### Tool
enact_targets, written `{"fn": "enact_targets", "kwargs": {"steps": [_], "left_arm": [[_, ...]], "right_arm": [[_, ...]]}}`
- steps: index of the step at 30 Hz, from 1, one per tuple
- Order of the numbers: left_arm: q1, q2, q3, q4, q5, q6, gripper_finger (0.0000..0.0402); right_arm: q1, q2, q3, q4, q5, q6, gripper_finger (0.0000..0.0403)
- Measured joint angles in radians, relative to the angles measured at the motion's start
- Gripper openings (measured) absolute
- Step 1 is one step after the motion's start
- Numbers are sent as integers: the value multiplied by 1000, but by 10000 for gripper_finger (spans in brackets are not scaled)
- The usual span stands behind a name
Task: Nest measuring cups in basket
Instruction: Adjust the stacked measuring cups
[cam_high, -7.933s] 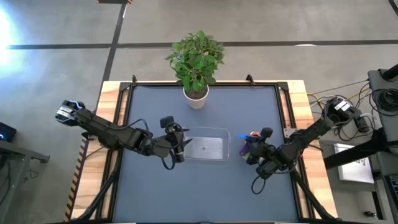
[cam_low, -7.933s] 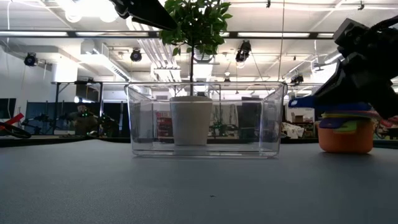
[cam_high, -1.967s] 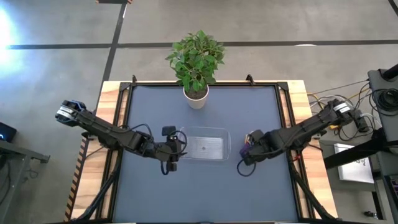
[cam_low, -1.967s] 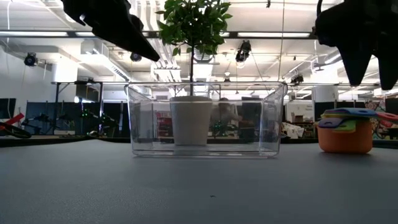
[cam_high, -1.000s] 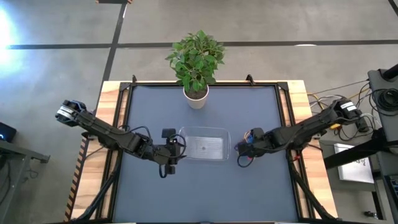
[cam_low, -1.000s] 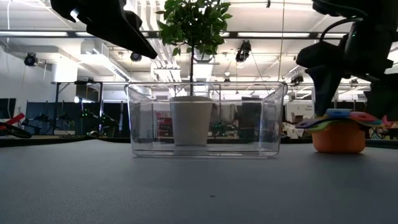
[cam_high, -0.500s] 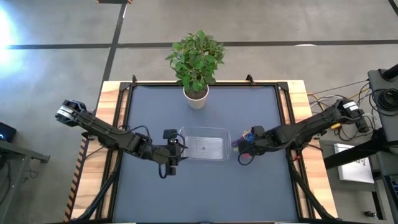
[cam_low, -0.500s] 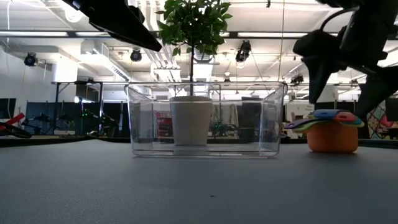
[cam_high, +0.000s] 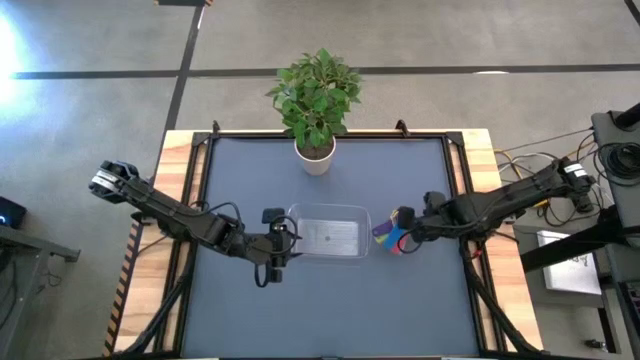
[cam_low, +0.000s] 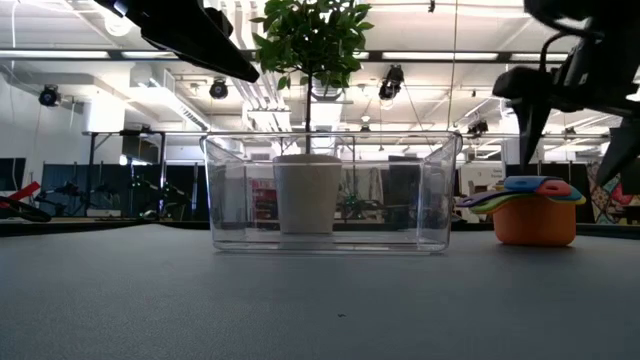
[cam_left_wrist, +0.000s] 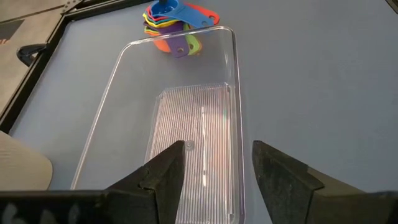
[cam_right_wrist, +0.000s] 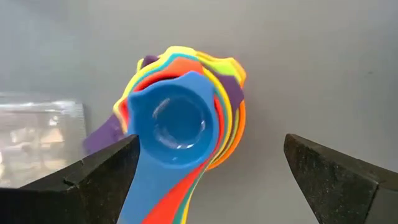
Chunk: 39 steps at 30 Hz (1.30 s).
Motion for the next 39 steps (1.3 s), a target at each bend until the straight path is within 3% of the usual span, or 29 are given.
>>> {"fn": "enact_targets", "kwargs": {"steps": [6, 11, 28, 31, 39], "left_arm": [[0, 0, 0, 1, 0, 2, 170], [0, 0, 0, 1, 0, 2, 170], [0, 0, 0, 0, 0, 2, 170], [0, 0, 0, 0, 0, 2, 170], [0, 0, 0, 0, 0, 2, 170]], "right_arm": [[-72, 59, -35, 22, -64, -21, 386], [-120, 91, -73, 148, -70, -78, 366], [-226, 108, -78, 195, -88, -401, 92], [-243, 108, -79, 191, -119, -501, 63], [-296, 108, -79, 105, -226, -734, 36]]}}
